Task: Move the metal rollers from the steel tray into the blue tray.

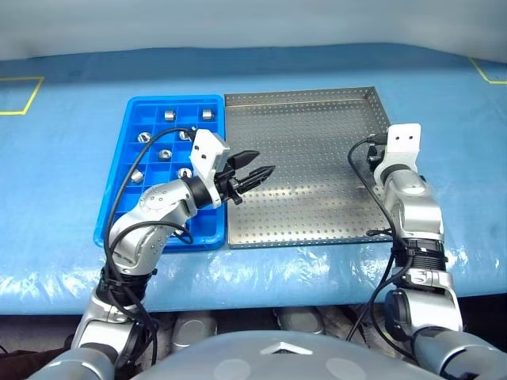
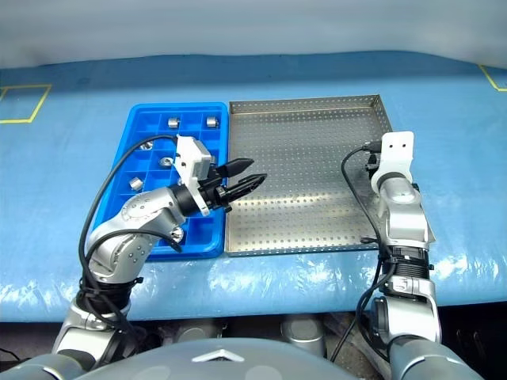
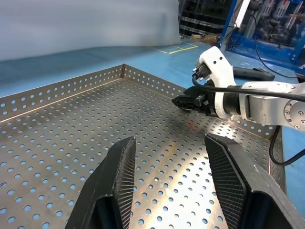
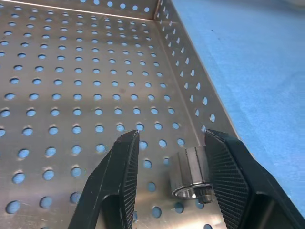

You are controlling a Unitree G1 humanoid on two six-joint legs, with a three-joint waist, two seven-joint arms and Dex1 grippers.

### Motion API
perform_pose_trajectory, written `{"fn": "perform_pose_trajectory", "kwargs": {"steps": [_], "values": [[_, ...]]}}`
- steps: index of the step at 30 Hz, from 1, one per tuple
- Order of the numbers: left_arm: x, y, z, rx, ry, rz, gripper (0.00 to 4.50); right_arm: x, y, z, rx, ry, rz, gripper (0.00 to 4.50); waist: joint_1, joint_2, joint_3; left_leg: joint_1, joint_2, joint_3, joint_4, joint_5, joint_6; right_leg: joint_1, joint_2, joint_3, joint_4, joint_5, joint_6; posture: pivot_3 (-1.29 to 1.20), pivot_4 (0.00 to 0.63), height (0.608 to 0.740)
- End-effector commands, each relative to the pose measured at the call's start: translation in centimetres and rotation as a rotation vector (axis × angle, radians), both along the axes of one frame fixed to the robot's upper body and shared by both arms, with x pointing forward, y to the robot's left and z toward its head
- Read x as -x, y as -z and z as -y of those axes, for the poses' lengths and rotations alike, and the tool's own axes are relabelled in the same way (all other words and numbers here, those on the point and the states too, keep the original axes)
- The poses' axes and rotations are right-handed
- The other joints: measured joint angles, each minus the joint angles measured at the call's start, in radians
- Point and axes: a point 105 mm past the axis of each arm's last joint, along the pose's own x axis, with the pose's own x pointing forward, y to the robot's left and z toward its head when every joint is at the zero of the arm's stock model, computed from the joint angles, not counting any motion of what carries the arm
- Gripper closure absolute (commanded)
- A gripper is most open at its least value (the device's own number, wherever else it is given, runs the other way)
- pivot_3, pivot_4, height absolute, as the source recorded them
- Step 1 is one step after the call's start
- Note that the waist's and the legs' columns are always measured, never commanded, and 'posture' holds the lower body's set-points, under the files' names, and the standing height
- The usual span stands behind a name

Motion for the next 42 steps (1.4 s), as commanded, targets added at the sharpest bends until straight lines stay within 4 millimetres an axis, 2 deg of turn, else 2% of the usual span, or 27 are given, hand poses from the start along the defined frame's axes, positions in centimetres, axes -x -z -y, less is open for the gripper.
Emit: {"fn": "perform_pose_trajectory", "kwargs": {"steps": [1,14,15,17,18,33,42], "values": [[0.4,-1.0,0.5,0.010,0.031,0.036,2.01,0.4,-0.1,1.3,0.011,0.040,0.004,2.24,-0.001,0.000,0.000,0.000,0.000,0.000,0.000,0.000,0.000,0.000,0.000,0.000,0.000,0.000,0.000,-0.09,0.150,0.740],[0.0,-1.3,1.3,-0.009,0.077,0.049,2.01,1.4,2.9,1.8,-0.086,0.072,-0.072,2.24,-0.011,0.001,0.000,0.000,0.000,0.000,0.000,0.000,0.000,0.000,0.000,0.000,-0.001,0.000,0.000,-0.14,0.150,0.740],[0.0,-1.3,1.3,-0.009,0.079,0.050,2.01,1.4,3.0,1.8,-0.093,0.079,-0.068,2.43,-0.012,0.001,0.000,0.000,0.000,0.000,0.000,0.000,0.000,0.000,0.000,0.000,-0.001,0.000,0.000,-0.14,0.150,0.740],[0.0,-1.3,1.3,-0.009,0.080,0.051,2.01,1.4,2.7,2.0,-0.091,0.086,-0.049,2.78,-0.014,0.001,0.000,0.000,0.000,0.000,0.000,0.000,0.000,0.000,0.000,0.000,-0.001,0.000,0.000,-0.14,0.150,0.740],[0.0,-1.3,1.3,-0.009,0.080,0.052,2.01,1.3,2.5,2.1,-0.090,0.088,-0.040,2.80,-0.014,0.001,0.000,0.000,0.000,0.000,0.000,0.000,0.000,0.000,0.000,0.000,-0.001,0.000,0.000,-0.14,0.150,0.740],[0.1,-1.1,1.0,-0.001,0.057,0.046,2.01,0.3,0.8,1.4,-0.096,0.064,0.051,2.81,-0.016,0.001,0.000,0.000,0.000,0.000,0.000,0.000,0.000,0.000,0.000,0.000,-0.001,0.000,0.001,-0.12,0.150,0.740],[-1.0,-1.6,-1.3,-0.011,-0.025,0.065,2.01,0.3,-2.8,-3.3,-0.149,-0.102,0.186,2.81,-0.029,0.002,0.000,0.000,0.000,0.000,-0.001,0.000,0.000,0.000,0.000,0.000,-0.001,0.000,0.001,-0.12,0.150,0.740]]}}
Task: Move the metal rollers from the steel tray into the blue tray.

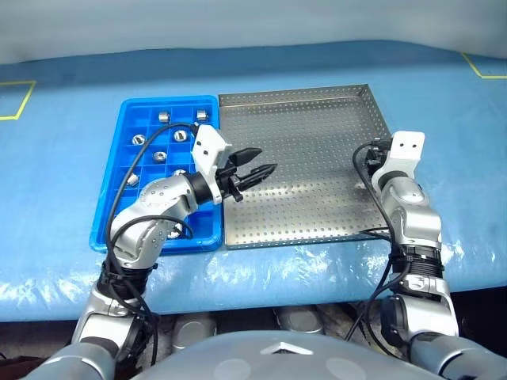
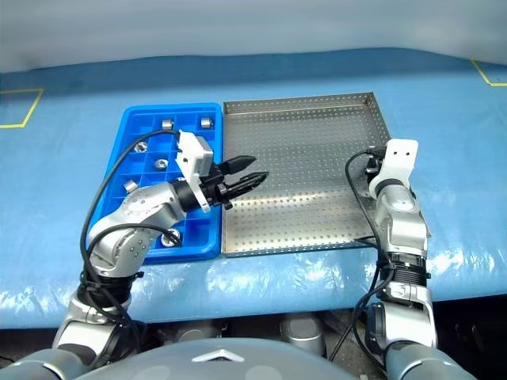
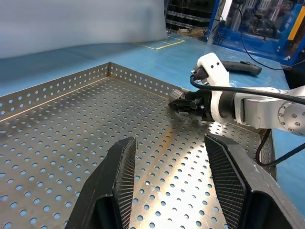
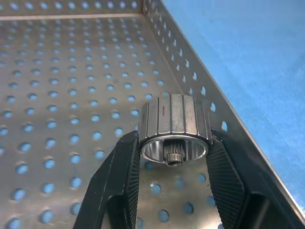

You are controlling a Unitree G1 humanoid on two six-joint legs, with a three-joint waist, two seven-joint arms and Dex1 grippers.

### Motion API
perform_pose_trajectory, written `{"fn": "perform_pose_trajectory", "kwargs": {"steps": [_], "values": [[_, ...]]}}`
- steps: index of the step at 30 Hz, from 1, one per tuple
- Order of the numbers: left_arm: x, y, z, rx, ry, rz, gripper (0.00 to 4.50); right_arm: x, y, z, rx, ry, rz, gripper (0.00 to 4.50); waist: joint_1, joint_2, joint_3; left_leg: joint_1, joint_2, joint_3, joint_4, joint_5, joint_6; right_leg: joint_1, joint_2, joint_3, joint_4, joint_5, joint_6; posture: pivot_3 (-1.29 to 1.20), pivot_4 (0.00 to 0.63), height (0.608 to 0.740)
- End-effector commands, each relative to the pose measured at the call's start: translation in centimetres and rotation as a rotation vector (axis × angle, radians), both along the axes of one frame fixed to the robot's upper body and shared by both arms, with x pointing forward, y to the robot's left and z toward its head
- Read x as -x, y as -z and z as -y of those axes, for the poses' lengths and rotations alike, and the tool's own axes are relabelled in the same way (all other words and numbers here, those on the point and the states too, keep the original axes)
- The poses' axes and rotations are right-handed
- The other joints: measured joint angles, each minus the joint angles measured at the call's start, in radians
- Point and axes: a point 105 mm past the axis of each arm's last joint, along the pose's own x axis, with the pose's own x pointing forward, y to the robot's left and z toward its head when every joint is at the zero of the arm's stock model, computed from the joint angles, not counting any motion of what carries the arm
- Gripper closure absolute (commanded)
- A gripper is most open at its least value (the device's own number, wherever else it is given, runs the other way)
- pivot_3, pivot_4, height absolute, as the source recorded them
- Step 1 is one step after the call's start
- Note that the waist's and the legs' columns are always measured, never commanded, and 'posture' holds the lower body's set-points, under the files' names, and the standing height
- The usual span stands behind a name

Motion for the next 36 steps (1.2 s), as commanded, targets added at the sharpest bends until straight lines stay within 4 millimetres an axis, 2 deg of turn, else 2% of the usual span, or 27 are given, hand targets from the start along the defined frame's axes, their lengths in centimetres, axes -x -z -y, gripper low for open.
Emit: {"fn": "perform_pose_trajectory", "kwargs": {"steps": [1,5,9,13,15,17,20,26,32,36], "values": [[-0.5,-1.0,-1.1,-0.001,-0.040,0.046,2.01,0.0,-2.9,-2.2,-0.008,-0.079,0.101,2.81,0.000,0.000,0.000,0.000,0.000,0.000,0.000,0.000,0.000,0.000,0.000,0.000,0.000,0.000,0.000,-0.12,0.150,0.740],[-0.7,-1.4,-1.9,0.009,-0.069,0.053,2.01,0.7,-4.4,-5.8,-0.042,-0.229,0.129,2.81,0.002,0.000,0.000,0.000,0.000,0.000,0.000,0.000,0.000,0.000,0.000,0.000,0.000,0.000,0.000,-0.11,0.150,0.740],[-1.3,-2.3,-4.2,-0.014,-0.153,0.093,2.01,1.8,-5.4,-9.6,-0.057,-0.399,0.118,2.81,0.001,0.000,0.000,0.000,0.000,0.000,0.000,0.000,0.000,-0.001,0.000,0.000,0.000,0.000,0.000,-0.10,0.150,0.740],[-2.0,-3.8,-8.0,-0.054,-0.285,0.150,2.01,3.2,-6.4,-14.3,-0.067,-0.602,0.105,2.81,0.001,0.000,0.001,0.000,0.001,-0.001,0.000,0.000,0.000,-0.001,0.001,0.000,0.000,0.000,0.000,-0.09,0.150,0.740],[-2.3,-4.5,-9.8,-0.070,-0.359,0.172,2.01,3.6,-6.7,-15.7,-0.066,-0.661,0.100,2.81,0.003,0.000,0.001,0.000,0.001,-0.001,-0.001,0.000,0.000,-0.002,0.001,-0.001,0.000,0.000,0.000,-0.07,0.150,0.740],[-2.9,-5.3,-12.9,-0.088,-0.493,0.200,2.01,4.2,-7.0,-18.0,-0.053,-0.755,0.096,2.81,0.006,-0.001,0.002,-0.001,0.001,-0.001,-0.001,0.000,0.000,-0.002,0.001,-0.001,0.000,0.000,0.000,-0.06,0.150,0.740],[-2.7,-5.5,-15.3,-0.110,-0.587,0.205,2.01,4.7,-7.4,-20.5,-0.057,-0.841,0.094,2.81,0.007,-0.003,0.003,-0.001,0.001,-0.001,-0.001,0.000,0.000,-0.002,0.001,-0.001,0.000,0.000,0.000,-0.04,0.150,0.740],[-1.5,-5.1,-16.6,-0.132,-0.646,0.203,2.01,6.7,-6.6,-26.5,-0.048,-1.081,0.039,2.81,0.033,-0.005,0.005,-0.002,0.001,-0.002,-0.003,0.000,0.000,-0.004,0.000,-0.002,-0.001,0.000,0.000,0.00,0.150,0.740],[-1.1,-4.3,-15.6,-0.121,-0.624,0.179,2.01,8.4,-4.4,-29.8,-0.019,-1.214,-0.037,2.81,0.060,-0.006,0.005,-0.003,0.001,-0.003,-0.003,0.000,-0.001,-0.004,-0.001,-0.003,-0.001,0.000,0.000,0.02,0.150,0.740],[-0.9,-3.8,-15.3,-0.129,-0.616,0.167,2.01,8.9,-3.7,-31.2,0.016,-1.246,-0.049,2.81,0.062,-0.007,0.005,-0.003,0.001,-0.003,-0.003,0.001,-0.001,-0.004,-0.001,-0.003,-0.001,0.000,0.000,0.03,0.150,0.740]]}}
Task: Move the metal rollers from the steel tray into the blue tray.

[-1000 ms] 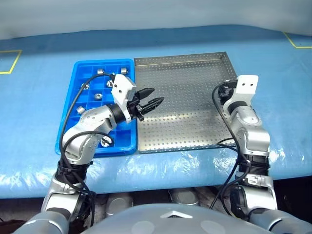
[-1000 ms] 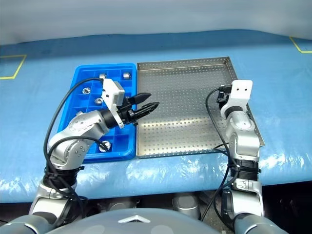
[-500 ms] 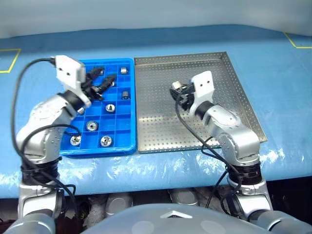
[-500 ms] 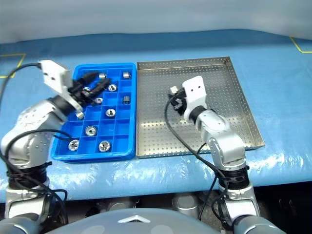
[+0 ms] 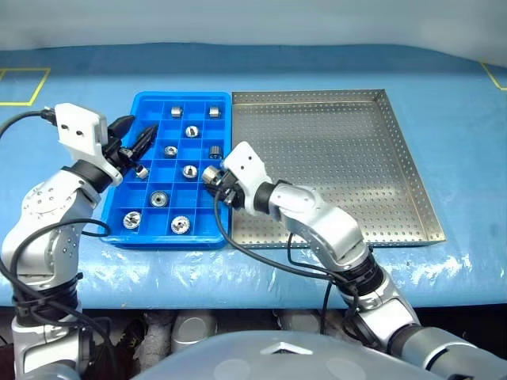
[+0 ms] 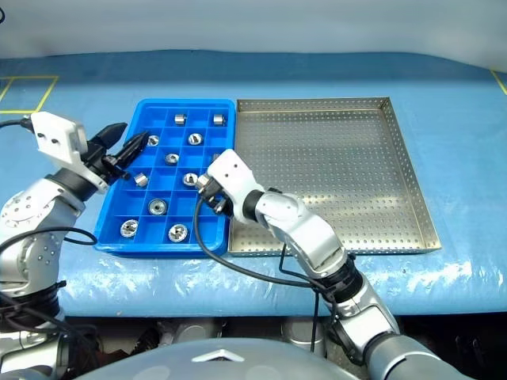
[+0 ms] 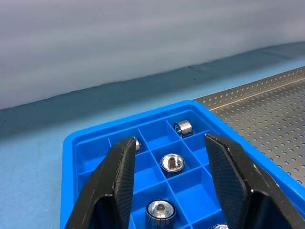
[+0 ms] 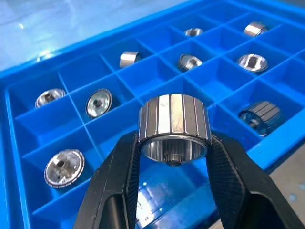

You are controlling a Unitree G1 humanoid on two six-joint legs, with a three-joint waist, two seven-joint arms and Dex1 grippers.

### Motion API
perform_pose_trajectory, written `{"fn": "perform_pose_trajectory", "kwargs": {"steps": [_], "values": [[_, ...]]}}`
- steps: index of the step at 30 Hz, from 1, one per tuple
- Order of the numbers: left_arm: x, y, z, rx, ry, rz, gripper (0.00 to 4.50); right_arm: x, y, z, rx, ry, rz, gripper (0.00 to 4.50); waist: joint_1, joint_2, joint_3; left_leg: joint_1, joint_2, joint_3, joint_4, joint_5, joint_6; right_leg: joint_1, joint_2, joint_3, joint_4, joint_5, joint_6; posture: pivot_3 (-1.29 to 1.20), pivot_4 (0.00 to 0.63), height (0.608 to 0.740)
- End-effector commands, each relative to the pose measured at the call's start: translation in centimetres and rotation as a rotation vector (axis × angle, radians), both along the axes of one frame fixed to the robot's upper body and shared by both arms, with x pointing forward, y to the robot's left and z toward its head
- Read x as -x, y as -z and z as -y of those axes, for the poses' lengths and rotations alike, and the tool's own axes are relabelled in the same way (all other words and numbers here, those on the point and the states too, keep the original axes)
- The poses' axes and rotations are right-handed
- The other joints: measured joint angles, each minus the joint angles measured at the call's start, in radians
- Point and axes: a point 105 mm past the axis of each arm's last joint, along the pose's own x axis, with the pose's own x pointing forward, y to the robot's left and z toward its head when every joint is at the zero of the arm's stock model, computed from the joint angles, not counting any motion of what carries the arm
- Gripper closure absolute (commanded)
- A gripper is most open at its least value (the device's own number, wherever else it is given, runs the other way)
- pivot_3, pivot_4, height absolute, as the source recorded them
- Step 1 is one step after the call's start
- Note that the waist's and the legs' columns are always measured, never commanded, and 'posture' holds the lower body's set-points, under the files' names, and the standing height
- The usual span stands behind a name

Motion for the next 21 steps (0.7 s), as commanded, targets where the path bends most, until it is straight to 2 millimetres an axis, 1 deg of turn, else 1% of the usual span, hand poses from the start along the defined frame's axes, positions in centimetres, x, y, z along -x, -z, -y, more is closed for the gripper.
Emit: {"fn": "perform_pose_trajectory", "kwargs": {"steps": [1,3,5,7,10,11,12,14,21], "values": [[0.4,-0.8,0.5,-0.006,0.020,0.031,2.01,0.5,-1.3,-1.5,-0.022,-0.049,0.069,2.81,0.000,0.000,0.000,0.000,0.000,0.000,0.000,0.000,0.000,0.000,0.000,0.000,0.000,0.000,0.000,0.03,0.150,0.740],[0.8,-0.7,0.4,-0.029,0.036,0.020,2.01,0.5,-1.4,-1.6,-0.023,-0.055,0.073,2.81,-0.002,0.000,0.000,0.000,0.001,-0.001,-0.001,0.000,0.000,0.000,0.001,-0.001,0.000,0.000,0.000,0.03,0.150,0.740],[1.1,-0.6,-0.9,-0.075,0.001,0.008,2.01,0.2,-1.5,-1.5,-0.030,-0.038,0.078,2.81,-0.006,0.000,0.000,0.000,0.001,-0.001,-0.001,0.000,0.000,-0.001,0.001,-0.001,0.000,0.000,0.000,0.03,0.150,0.740],[1.0,-0.8,-3.0,-0.102,-0.090,0.002,2.01,-0.1,-1.7,-1.2,-0.035,-0.020,0.080,2.81,-0.006,-0.001,0.000,0.000,0.001,-0.001,-0.002,0.000,0.000,-0.001,0.001,-0.001,0.000,0.000,0.000,0.04,0.150,0.740],[0.7,-1.1,-6.7,-0.130,-0.291,0.003,2.01,-0.3,-1.6,-0.9,-0.035,-0.005,0.077,2.81,-0.002,-0.001,0.000,0.000,0.001,-0.002,-0.003,0.000,0.000,-0.001,0.001,-0.002,0.000,-0.001,-0.001,0.05,0.150,0.740],[0.6,-1.1,-7.8,-0.143,-0.359,-0.002,2.01,-0.4,-1.6,-0.8,-0.034,-0.001,0.075,2.81,-0.001,-0.001,0.000,0.000,0.001,-0.002,-0.003,0.000,0.000,-0.001,0.001,-0.002,0.000,-0.001,-0.001,0.05,0.150,0.740],[0.6,-1.1,-8.4,-0.152,-0.400,-0.006,2.01,-0.4,-1.5,-0.8,-0.033,0.002,0.074,2.81,0.000,-0.001,0.000,0.000,0.001,-0.002,-0.003,0.000,-0.001,-0.001,0.001,-0.002,0.000,-0.001,-0.001,0.05,0.150,0.740],[0.4,-1.2,-8.6,-0.117,-0.426,0.005,2.01,-0.4,-1.3,-0.8,-0.028,-0.002,0.066,2.81,0.002,-0.001,0.000,0.000,0.000,-0.002,-0.003,0.000,-0.001,-0.001,0.000,-0.002,0.000,-0.001,-0.001,0.06,0.150,0.740],[-0.2,-0.4,-5.9,-0.086,-0.323,-0.002,2.01,-0.2,-0.5,-0.8,-0.019,-0.005,0.024,2.81,0.011,-0.003,0.001,0.000,0.000,-0.002,-0.003,0.001,-0.001,-0.001,0.000,-0.002,0.000,0.000,-0.001,0.05,0.150,0.740]]}}
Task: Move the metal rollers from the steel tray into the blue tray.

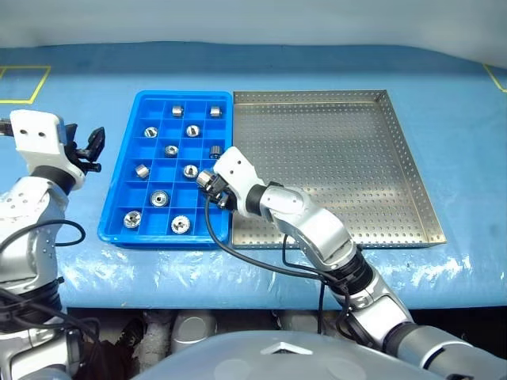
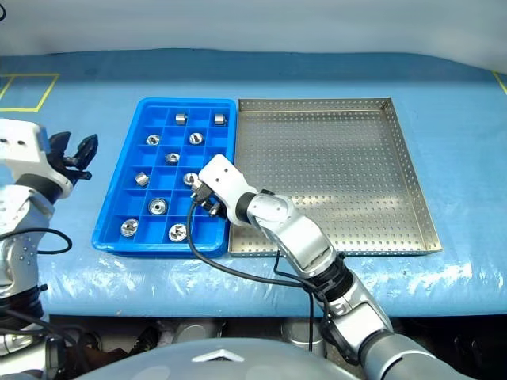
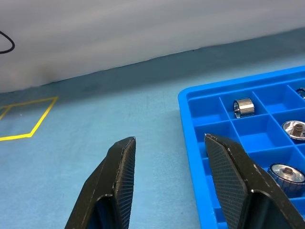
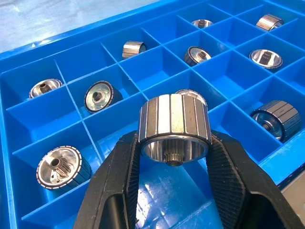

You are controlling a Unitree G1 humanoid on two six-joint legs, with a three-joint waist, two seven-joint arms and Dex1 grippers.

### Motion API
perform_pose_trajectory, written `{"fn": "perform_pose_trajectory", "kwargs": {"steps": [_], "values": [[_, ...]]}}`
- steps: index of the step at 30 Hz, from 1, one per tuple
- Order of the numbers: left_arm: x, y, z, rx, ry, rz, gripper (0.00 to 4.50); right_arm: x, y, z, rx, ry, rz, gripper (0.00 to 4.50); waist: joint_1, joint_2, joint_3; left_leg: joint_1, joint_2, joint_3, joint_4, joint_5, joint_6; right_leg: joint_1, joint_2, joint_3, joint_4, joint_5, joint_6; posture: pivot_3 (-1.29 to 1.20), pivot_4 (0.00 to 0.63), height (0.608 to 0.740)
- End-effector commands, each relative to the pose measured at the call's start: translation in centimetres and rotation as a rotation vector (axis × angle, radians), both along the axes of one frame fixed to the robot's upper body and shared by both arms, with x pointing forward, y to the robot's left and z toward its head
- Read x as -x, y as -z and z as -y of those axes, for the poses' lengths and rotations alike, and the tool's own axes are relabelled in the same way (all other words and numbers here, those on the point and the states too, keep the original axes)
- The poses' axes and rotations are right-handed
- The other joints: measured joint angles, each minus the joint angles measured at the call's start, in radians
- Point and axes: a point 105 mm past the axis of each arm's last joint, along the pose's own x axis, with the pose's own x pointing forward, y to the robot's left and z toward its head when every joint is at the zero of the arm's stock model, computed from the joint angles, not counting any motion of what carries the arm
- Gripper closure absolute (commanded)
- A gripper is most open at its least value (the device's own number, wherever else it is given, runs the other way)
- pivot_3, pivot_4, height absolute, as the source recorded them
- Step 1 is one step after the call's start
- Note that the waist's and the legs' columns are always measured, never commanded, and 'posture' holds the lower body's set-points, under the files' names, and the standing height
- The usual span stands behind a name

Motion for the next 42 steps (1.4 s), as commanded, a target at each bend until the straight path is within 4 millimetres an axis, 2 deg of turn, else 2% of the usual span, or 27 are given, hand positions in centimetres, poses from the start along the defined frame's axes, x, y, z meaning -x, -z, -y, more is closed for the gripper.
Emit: {"fn": "perform_pose_trajectory", "kwargs": {"steps": [1,3,4,9,12,15,17,19,23,28,29,31,33,35,36,42], "values": [[-0.2,-1.1,1.4,-0.016,0.059,0.046,2.01,0.2,-0.6,-0.3,-0.038,-0.007,-0.002,2.81,0.000,0.000,0.000,0.000,0.000,0.000,0.000,0.000,0.000,0.000,0.000,0.000,0.000,0.000,0.000,0.05,0.150,0.740],[-0.3,-1.0,1.9,-0.013,0.084,0.045,2.01,0.4,-0.5,-0.2,-0.040,-0.012,-0.011,2.81,0.000,0.000,0.000,0.000,0.000,0.000,-0.001,0.000,0.000,0.000,0.000,0.000,0.000,0.000,0.000,0.05,0.150,0.740],[-0.3,-1.0,2.0,-0.011,0.090,0.046,2.01,0.4,-0.5,-0.2,-0.040,-0.014,-0.012,2.08,-0.001,0.000,0.000,0.000,0.000,0.000,-0.001,0.000,0.000,0.000,0.000,0.000,0.000,0.000,0.000,0.05,0.150,0.740],[-0.8,-0.8,3.3,0.019,0.139,0.043,2.01,0.7,-1.4,-0.2,-0.072,-0.027,0.015,0.54,-0.001,0.000,0.000,0.000,0.000,0.000,-0.001,0.000,-0.001,0.000,0.000,0.000,0.000,0.000,0.000,0.03,0.150,0.740],[-1.1,-0.7,4.6,0.049,0.186,0.052,2.01,0.1,-2.9,0.5,-0.113,0.026,0.074,0.54,-0.002,0.000,0.000,0.000,0.000,0.000,0.000,0.000,-0.001,0.000,0.000,0.000,0.000,0.000,0.000,0.01,0.150,0.740],[-1.6,-0.8,8.1,0.114,0.317,0.075,2.01,-1.0,-5.7,2.2,-0.206,0.128,0.157,0.54,-0.001,0.000,0.000,0.000,0.000,0.000,0.000,0.001,-0.001,0.000,0.000,0.000,0.000,0.000,0.000,-0.02,0.150,0.740],[-1.9,-0.6,11.1,0.135,0.422,0.082,2.01,-2.4,-6.9,4.8,-0.212,0.277,0.254,0.54,0.000,-0.001,0.000,0.000,0.000,0.000,0.000,0.001,-0.002,0.001,0.000,0.000,0.000,0.000,0.000,-0.04,0.150,0.740],[-1.9,-0.3,14.0,0.118,0.530,0.096,2.01,-3.8,-7.5,8.6,-0.170,0.450,0.359,0.54,-0.001,-0.001,-0.001,0.000,-0.001,0.000,0.000,0.001,-0.002,0.001,-0.001,0.000,0.000,0.000,0.000,-0.07,0.150,0.740],[-2.5,0.5,15.8,0.059,0.602,0.084,2.01,-4.1,-5.8,14.3,-0.136,0.584,0.283,0.54,-0.016,-0.001,-0.001,-0.001,-0.002,0.001,0.000,0.001,-0.002,0.002,-0.002,0.000,-0.002,0.000,0.001,-0.09,0.150,0.740],[-3.0,2.0,17.0,-0.024,0.672,0.050,2.01,-3.3,-3.3,19.0,-0.034,0.658,0.225,0.54,-0.053,0.001,0.000,0.000,0.000,0.002,-0.001,-0.001,0.001,0.001,0.000,0.001,-0.002,0.000,0.000,-0.14,0.150,0.740],[-2.9,2.4,17.6,-0.027,0.715,0.033,1.84,-3.1,-3.1,19.8,-0.028,0.670,0.217,0.51,-0.059,0.001,0.000,0.000,0.000,0.002,0.000,-0.001,0.001,0.001,0.000,0.001,-0.001,0.000,0.000,-0.15,0.150,0.740],[-2.1,3.4,18.9,-0.032,0.813,-0.008,1.48,-2.8,-2.8,20.4,-0.033,0.661,0.196,0.50,-0.067,0.001,0.000,0.000,-0.001,0.002,0.001,-0.001,0.002,0.001,0.000,0.002,-0.001,0.000,0.000,-0.15,0.150,0.740],[-1.1,4.5,20.1,-0.072,0.910,-0.053,0.82,-2.5,-2.6,20.7,-0.039,0.663,0.185,0.50,-0.074,0.001,0.000,0.000,-0.001,0.003,0.002,-0.001,0.002,0.002,0.000,0.002,-0.001,0.000,0.000,-0.15,0.150,0.740],[-0.3,4.7,20.8,-0.067,0.976,-0.070,0.15,-2.4,-2.7,20.5,-0.045,0.645,0.190,0.50,-0.080,0.001,0.000,0.000,-0.001,0.003,0.003,-0.001,0.002,0.002,0.000,0.003,-0.001,0.000,0.001,-0.15,0.150,0.740],[-0.1,4.7,20.9,-0.063,0.990,-0.070,0.04,-2.3,-2.8,20.3,-0.054,0.632,0.192,0.50,-0.083,0.001,0.000,0.000,-0.001,0.003,0.003,-0.001,0.002,0.002,0.000,0.003,0.000,0.000,0.001,-0.17,0.150,0.740],[-1.1,4.2,20.3,-0.030,0.931,-0.065,0.04,-1.1,-2.7,18.5,-0.085,0.486,0.168,0.50,-0.084,0.001,0.000,0.000,0.000,0.003,0.005,-0.001,0.002,0.002,0.001,0.003,0.002,-0.002,0.004,-0.16,0.150,0.740]]}}
